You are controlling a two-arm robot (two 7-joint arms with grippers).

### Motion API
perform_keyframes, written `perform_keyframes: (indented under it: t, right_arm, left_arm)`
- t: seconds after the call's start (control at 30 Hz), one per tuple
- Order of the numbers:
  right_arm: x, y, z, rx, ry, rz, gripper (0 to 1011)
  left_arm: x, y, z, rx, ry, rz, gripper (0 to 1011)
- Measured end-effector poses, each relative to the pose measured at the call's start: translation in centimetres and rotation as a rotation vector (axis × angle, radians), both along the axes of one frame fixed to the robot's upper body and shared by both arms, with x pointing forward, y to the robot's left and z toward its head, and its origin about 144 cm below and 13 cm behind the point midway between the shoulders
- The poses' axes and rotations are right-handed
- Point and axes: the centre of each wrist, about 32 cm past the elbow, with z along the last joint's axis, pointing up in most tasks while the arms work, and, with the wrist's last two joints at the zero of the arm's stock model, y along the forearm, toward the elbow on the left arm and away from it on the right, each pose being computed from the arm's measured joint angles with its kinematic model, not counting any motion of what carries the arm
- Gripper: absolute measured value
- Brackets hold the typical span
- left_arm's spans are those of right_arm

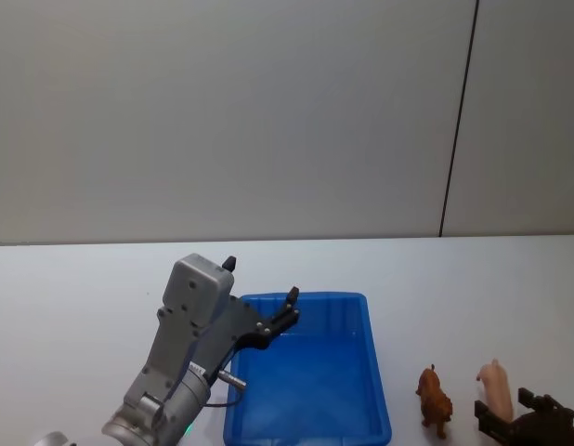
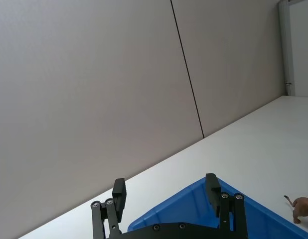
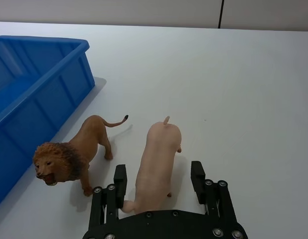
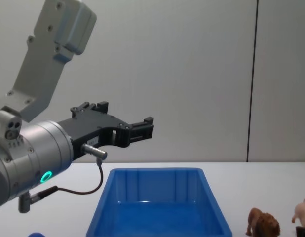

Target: Pick up the two dolls from the table and place them into the box.

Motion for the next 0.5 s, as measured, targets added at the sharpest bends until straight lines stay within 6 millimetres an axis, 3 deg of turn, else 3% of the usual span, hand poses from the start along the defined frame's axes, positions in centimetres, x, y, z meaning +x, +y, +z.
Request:
perform_keyframes:
  t: [0.27,0.33,0.5]
  right_arm:
    - [0.31,0.35,-0.11,0.013,0.000,0.008,617]
    - [0.39,0.42,-0.12,0.016,-0.003,0.008,510]
    - [0.51,0.53,-0.05,0.021,-0.016,0.007,366]
  left_arm:
    - [0.00,0.00,0.00,0.000,0.000,0.000,1001]
    - [0.00,0.00,0.00,0.000,0.000,0.000,1001]
    - [0.00,0.00,0.00,0.000,0.000,0.000,1001]
